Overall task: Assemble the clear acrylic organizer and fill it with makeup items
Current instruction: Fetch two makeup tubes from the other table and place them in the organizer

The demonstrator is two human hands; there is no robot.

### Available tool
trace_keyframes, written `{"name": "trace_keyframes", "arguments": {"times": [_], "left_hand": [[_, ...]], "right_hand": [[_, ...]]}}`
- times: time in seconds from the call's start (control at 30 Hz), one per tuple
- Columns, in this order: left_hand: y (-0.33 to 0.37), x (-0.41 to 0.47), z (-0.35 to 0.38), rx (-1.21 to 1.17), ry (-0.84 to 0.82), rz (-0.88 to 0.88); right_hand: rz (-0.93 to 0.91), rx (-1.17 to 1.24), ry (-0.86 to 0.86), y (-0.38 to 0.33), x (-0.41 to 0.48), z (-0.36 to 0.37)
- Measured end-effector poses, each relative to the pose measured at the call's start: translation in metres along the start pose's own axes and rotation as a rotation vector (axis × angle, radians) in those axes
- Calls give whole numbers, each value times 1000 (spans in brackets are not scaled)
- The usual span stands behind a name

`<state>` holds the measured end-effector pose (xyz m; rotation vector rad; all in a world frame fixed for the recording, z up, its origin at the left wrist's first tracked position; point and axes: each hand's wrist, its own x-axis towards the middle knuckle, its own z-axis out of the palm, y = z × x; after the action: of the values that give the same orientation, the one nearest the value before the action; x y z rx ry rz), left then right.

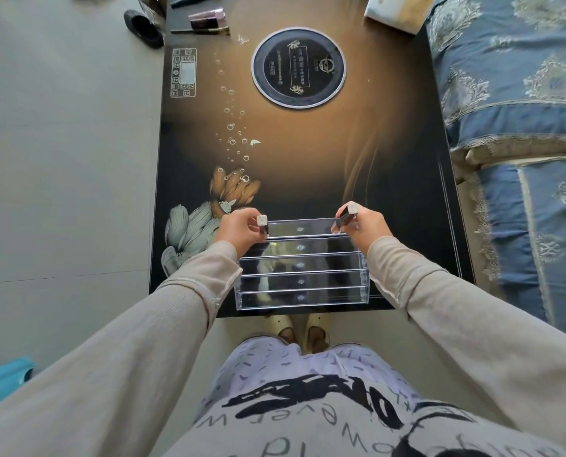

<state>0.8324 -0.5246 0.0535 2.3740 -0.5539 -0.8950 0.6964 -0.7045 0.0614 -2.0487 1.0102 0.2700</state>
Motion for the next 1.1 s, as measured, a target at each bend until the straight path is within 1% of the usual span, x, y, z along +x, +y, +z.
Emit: {"name": "trace_keyframes", "arguments": {"times": [0.2,0.37,0.83,1.1], "left_hand": [[2,-1,2,2,0,-10],[4,-2,4,-15,6,-11],[4,-5,6,3,14,-9],[3,-7,4,23,25,7]], "right_hand": [[-44,-62,-19,-1,-3,-2],[-46,-104,-53,-2,-5,-3],[-49,-131,-82,-2,-5,-5],[-42,-99,-79,-3,-6,-6]]}}
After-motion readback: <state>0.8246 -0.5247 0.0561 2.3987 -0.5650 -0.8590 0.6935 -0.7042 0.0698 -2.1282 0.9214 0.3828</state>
